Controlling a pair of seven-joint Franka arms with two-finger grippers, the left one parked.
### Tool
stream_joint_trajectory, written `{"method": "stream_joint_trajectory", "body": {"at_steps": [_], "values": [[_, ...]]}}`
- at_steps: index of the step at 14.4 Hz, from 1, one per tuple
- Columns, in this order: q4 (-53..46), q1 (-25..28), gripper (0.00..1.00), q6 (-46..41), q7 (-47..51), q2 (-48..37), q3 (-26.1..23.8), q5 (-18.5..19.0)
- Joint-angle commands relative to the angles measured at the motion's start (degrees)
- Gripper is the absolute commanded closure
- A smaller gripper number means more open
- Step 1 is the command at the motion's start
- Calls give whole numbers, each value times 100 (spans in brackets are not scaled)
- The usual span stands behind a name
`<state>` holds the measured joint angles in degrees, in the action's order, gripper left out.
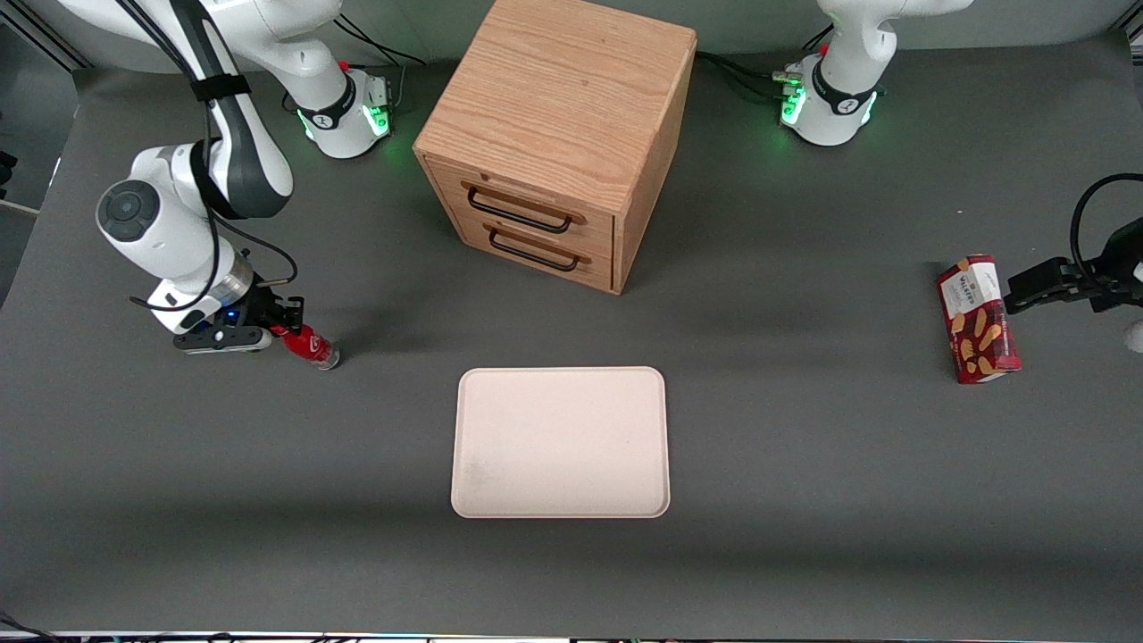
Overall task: Place coke bottle on tray
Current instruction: 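Close the right gripper around the red bottle's body, then lift the bottle and carry it toward the cream tray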
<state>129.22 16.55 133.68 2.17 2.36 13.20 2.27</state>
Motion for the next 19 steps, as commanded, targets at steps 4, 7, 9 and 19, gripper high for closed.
{"method": "stream_joint_trajectory", "body": {"at_steps": [4,7,9,19], "values": [[-2319,15,100,-2553,-138,45,-63,-138],[-3960,23,100,-3950,-138,544,-81,-446],[-5190,23,100,-4856,-138,1027,-89,-648],[-7719,23,100,-4811,328,2856,-941,-657]]}}
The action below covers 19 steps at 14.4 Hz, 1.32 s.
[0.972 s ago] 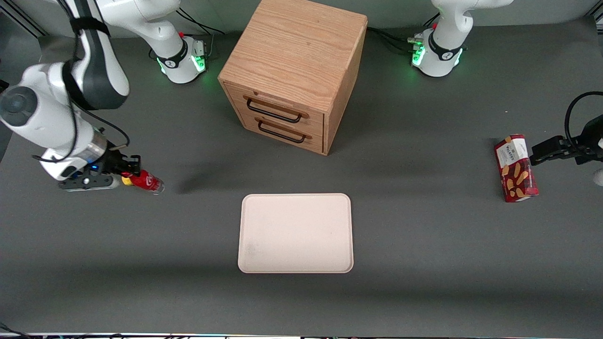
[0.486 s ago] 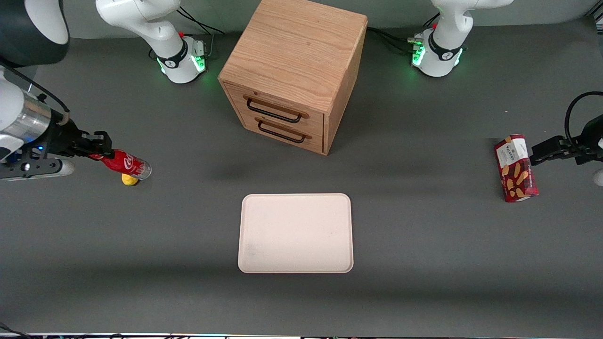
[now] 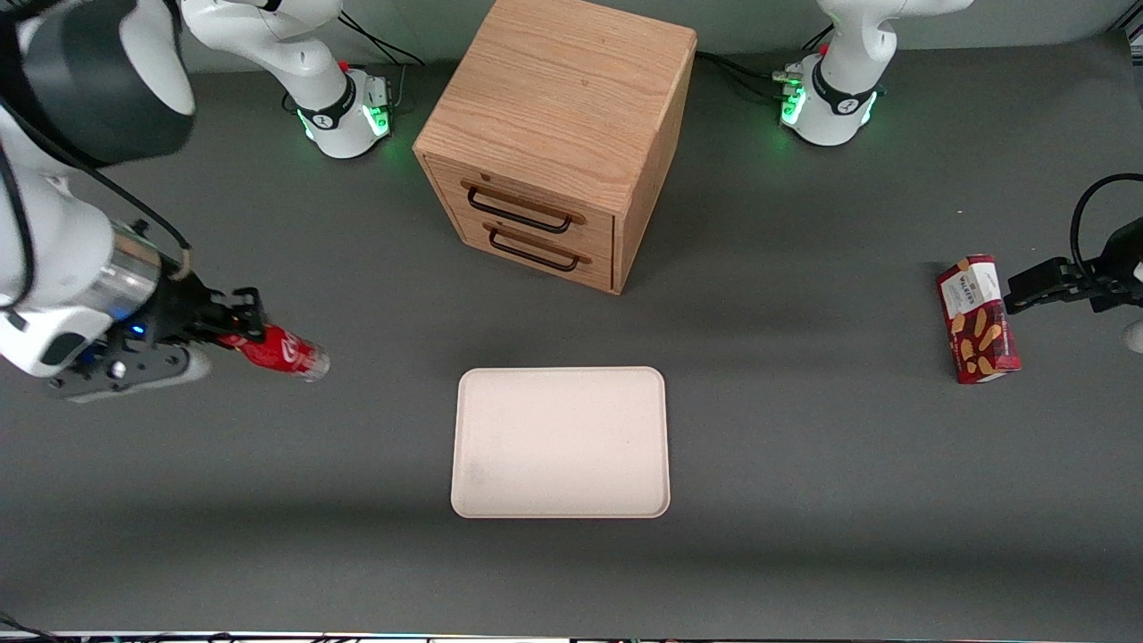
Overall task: Place coke bottle on tray
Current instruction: 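Lift the bottle and carry it toward the cream tray, then lower the bottle onto the tray's edge and open the right gripper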
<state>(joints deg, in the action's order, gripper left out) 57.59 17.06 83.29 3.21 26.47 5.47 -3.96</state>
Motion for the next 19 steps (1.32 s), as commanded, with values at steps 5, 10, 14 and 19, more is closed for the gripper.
{"method": "stream_joint_trajectory", "body": {"at_steps": [5,10,14,19], "values": [[-749,-10,100,1346,540,1175,-695,-17],[-740,209,100,2340,637,1861,-776,350],[-732,263,100,2762,734,2300,-828,484],[-705,289,100,3070,725,2600,-872,651]]}}
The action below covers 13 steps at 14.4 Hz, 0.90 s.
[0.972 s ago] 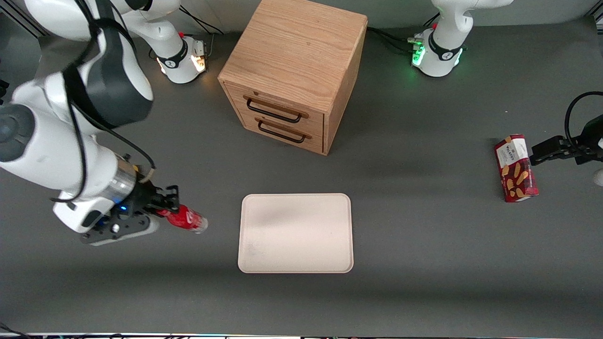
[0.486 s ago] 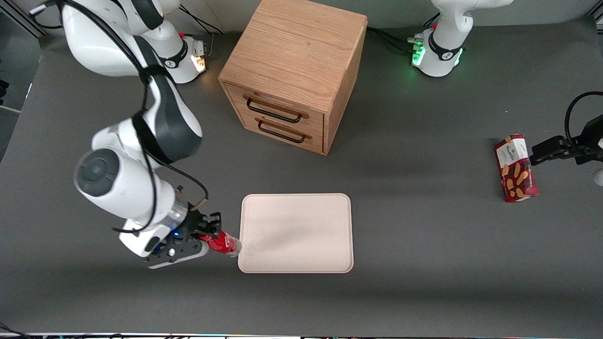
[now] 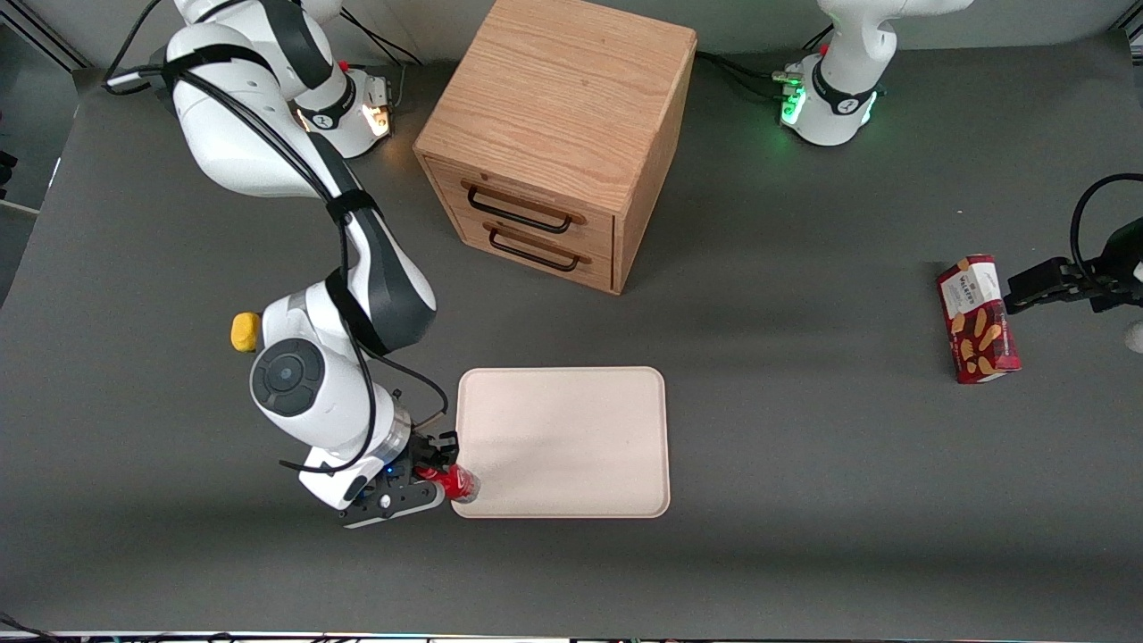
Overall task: Place coke bottle on tray
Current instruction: 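Lower the bottle onto the tray's edge and open the right gripper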
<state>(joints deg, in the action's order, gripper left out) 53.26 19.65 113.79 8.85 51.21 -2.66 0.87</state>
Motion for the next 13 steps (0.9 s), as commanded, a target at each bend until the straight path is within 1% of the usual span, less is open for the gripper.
{"method": "stream_joint_trajectory", "body": {"at_steps": [1,11,12,13], "values": [[-263,57,100,46,169,153,-59,176],[-193,145,100,152,266,267,-51,256],[-158,145,98,152,292,267,-51,256],[-106,145,70,178,440,267,-51,264]]}}
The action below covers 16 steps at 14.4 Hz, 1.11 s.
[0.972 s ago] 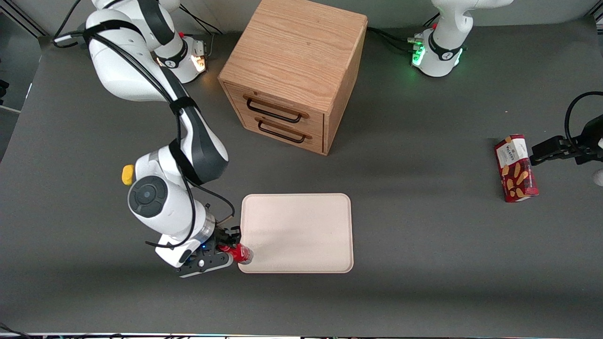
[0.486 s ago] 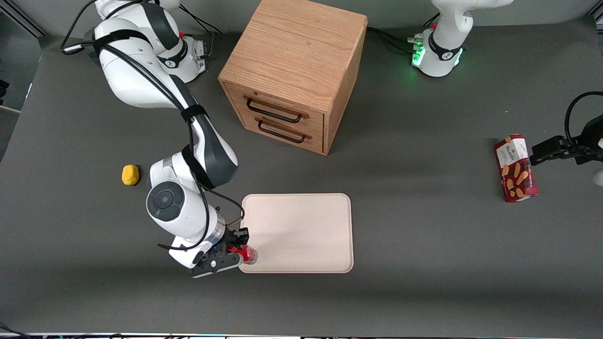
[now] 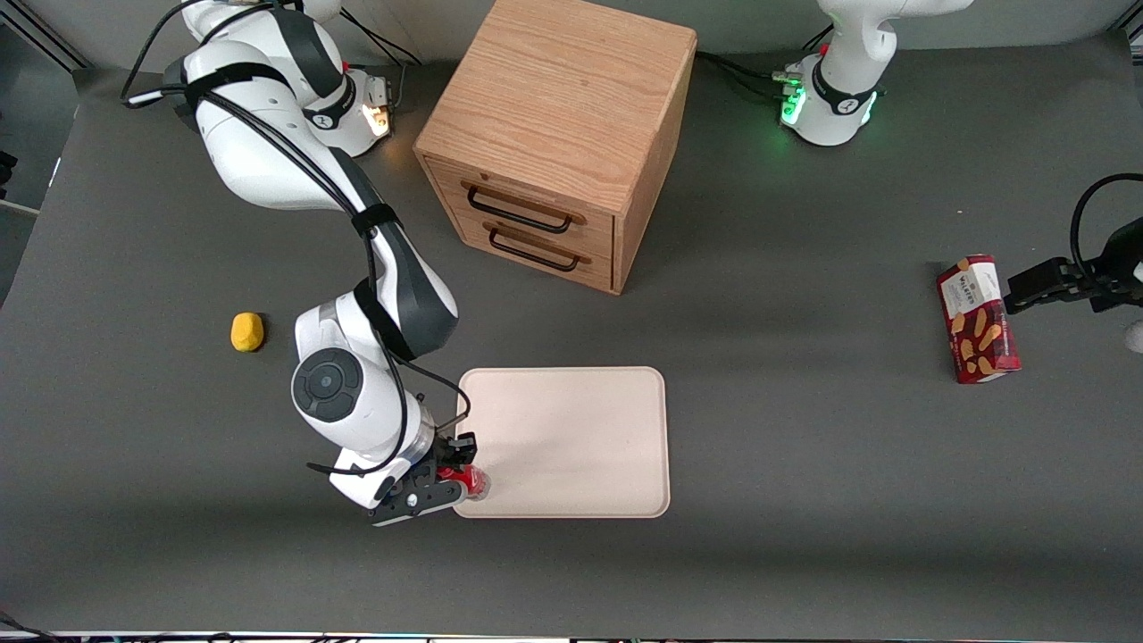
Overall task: Place coke bottle on tray
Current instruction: 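Lower the bottle onto the tray's edge and open the right gripper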
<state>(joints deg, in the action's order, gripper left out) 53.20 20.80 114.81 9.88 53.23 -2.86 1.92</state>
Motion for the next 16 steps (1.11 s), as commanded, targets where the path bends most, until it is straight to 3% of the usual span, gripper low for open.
{"method": "stream_joint_trajectory", "body": {"at_steps": [1,2,3,5,16], "values": [[-65,38,50,190,435,65,-30,264],[14,46,24,304,540,65,-30,386],[102,38,21,401,593,65,-39,405],[138,38,1,489,594,65,-39,405],[252,-15,0,429,603,-250,-30,344]]}}
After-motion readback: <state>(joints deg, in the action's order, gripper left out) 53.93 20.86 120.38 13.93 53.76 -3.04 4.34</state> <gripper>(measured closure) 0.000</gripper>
